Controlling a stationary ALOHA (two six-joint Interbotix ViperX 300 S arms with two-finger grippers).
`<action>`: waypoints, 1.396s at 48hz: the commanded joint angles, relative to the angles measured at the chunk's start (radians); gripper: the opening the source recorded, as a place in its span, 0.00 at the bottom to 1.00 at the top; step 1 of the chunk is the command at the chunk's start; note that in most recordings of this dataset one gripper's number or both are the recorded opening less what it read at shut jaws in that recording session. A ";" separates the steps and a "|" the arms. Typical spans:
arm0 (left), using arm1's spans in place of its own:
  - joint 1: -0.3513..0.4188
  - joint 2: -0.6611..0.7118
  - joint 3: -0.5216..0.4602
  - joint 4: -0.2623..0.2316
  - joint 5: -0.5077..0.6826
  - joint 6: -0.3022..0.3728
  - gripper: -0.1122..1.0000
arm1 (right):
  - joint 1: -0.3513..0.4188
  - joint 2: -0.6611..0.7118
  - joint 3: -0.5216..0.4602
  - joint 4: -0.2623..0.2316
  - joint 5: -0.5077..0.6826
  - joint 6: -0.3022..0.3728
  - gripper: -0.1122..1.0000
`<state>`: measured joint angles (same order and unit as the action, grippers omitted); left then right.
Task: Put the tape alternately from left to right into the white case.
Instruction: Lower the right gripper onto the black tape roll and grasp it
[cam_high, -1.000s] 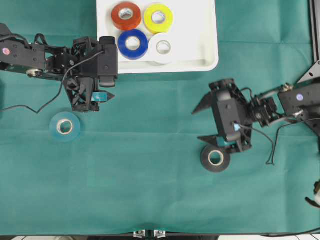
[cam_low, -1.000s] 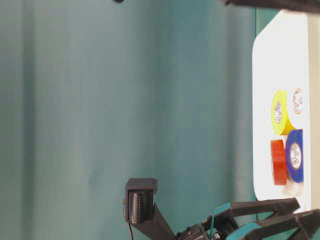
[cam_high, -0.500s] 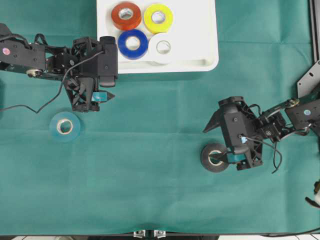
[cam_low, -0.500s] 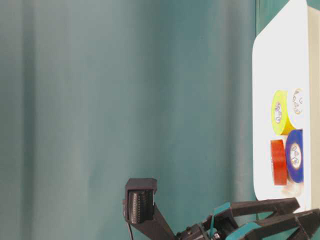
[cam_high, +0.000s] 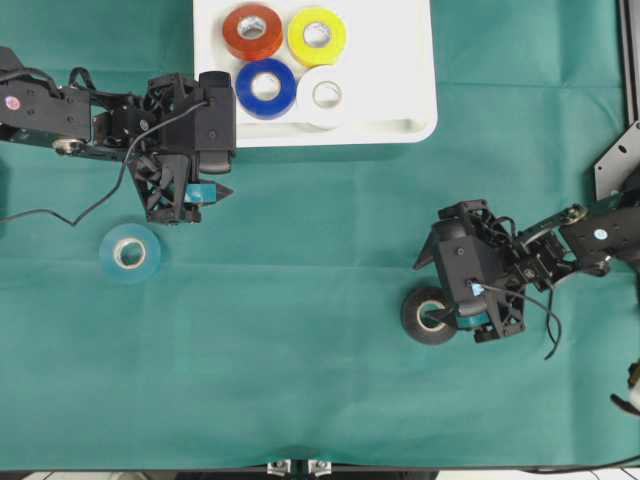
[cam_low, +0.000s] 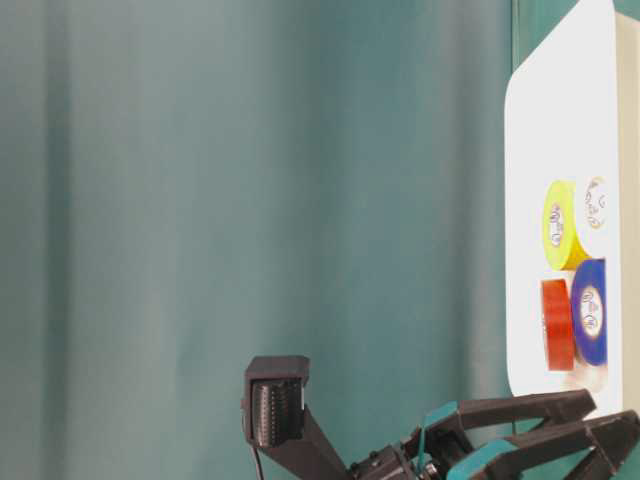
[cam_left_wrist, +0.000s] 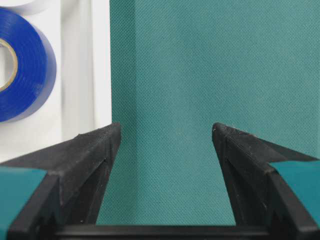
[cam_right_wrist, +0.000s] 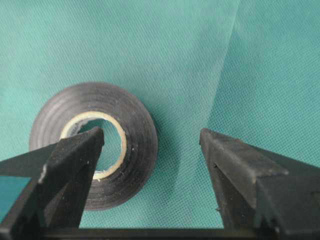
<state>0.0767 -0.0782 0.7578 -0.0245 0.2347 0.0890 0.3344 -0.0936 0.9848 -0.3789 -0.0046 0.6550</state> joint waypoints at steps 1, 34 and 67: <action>-0.003 -0.015 -0.002 -0.003 -0.008 -0.002 0.94 | 0.005 0.008 -0.011 0.000 -0.009 0.002 0.86; -0.003 -0.017 0.003 -0.002 -0.009 -0.002 0.94 | 0.003 0.046 -0.048 0.000 -0.005 0.002 0.47; -0.005 -0.025 0.006 -0.003 -0.009 -0.002 0.94 | 0.003 -0.089 -0.067 -0.005 0.037 0.000 0.32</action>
<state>0.0767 -0.0782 0.7578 -0.0245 0.2301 0.0874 0.3359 -0.1411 0.9403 -0.3804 0.0230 0.6565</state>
